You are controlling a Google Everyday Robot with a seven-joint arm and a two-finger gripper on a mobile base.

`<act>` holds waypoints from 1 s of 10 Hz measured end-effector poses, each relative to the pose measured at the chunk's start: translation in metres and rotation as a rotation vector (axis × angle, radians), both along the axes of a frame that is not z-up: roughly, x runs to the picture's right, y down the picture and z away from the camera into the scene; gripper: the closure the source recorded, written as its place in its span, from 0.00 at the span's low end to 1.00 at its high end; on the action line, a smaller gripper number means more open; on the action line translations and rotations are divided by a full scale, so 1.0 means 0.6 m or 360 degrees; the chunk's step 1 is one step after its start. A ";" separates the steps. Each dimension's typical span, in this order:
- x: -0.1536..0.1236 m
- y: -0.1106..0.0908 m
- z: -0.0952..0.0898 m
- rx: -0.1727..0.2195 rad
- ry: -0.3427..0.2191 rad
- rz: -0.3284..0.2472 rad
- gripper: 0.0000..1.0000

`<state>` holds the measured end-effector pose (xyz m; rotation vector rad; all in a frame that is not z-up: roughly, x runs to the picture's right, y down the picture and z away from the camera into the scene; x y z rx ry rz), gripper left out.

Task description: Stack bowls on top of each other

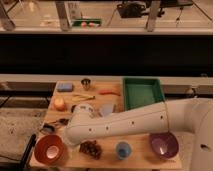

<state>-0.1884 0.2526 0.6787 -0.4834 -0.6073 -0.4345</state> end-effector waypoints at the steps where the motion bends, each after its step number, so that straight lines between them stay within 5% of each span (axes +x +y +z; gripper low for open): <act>1: 0.004 0.004 -0.006 0.0010 -0.0028 0.0004 0.20; 10: -0.059 0.075 -0.049 0.0076 -0.0313 -0.0026 0.20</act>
